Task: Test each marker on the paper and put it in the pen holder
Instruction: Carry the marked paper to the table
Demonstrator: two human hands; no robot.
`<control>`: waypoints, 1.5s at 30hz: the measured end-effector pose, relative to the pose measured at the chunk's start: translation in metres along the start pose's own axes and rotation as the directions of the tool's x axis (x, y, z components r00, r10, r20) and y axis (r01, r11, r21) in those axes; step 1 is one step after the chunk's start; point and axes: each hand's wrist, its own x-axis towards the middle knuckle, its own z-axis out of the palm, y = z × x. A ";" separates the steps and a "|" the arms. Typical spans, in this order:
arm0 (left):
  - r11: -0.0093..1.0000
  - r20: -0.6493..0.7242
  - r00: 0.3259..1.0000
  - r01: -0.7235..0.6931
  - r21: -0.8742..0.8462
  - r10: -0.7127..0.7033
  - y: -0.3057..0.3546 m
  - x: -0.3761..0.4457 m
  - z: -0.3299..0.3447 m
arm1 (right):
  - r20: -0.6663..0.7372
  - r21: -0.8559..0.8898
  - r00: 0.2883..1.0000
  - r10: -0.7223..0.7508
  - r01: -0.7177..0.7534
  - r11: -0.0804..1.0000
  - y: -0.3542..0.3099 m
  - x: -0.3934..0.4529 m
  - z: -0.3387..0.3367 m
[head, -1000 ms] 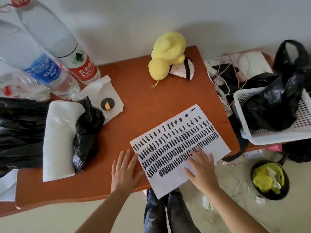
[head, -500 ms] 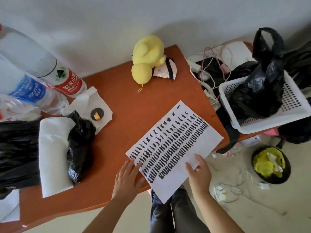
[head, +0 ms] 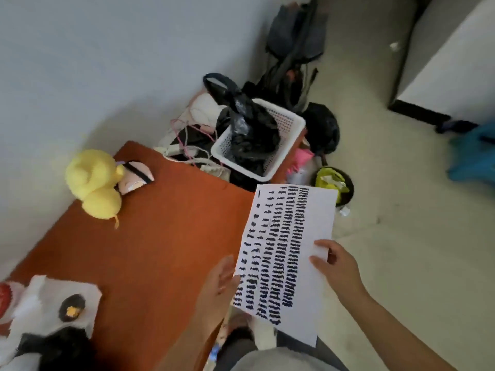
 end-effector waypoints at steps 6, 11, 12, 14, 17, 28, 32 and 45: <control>0.955 0.503 0.856 -0.236 0.180 0.117 0.031 0.014 0.064 | -0.500 0.316 0.839 0.216 -0.056 0.947 0.067 -0.105 -0.087; 0.924 0.640 0.761 -0.313 0.220 0.105 0.044 0.012 0.172 | -0.679 0.514 0.596 0.428 -0.030 0.857 0.121 -0.168 -0.146; 0.921 0.666 0.737 -0.332 0.205 0.117 0.046 0.010 0.199 | -0.699 0.537 0.553 0.452 -0.010 0.843 0.130 -0.176 -0.158; 0.904 0.717 0.683 -0.384 0.189 0.140 0.052 0.000 0.253 | -0.735 0.562 0.476 0.483 0.028 0.827 0.147 -0.190 -0.187; 0.896 0.787 0.605 -0.408 0.174 0.122 0.066 -0.020 0.335 | -0.784 0.541 0.402 0.472 0.070 0.838 0.167 -0.203 -0.236; 0.816 0.886 0.448 -0.553 0.169 0.120 0.117 -0.034 0.550 | -0.792 0.571 0.314 0.523 0.082 0.817 0.228 -0.166 -0.420; 0.786 0.895 0.420 -0.599 0.149 0.151 0.152 0.002 0.641 | -0.821 0.537 0.298 0.487 0.111 0.836 0.250 -0.128 -0.509; 0.790 0.955 0.285 -0.603 0.115 0.079 0.256 0.046 0.944 | -0.773 0.635 0.118 0.623 0.144 0.759 0.281 -0.036 -0.760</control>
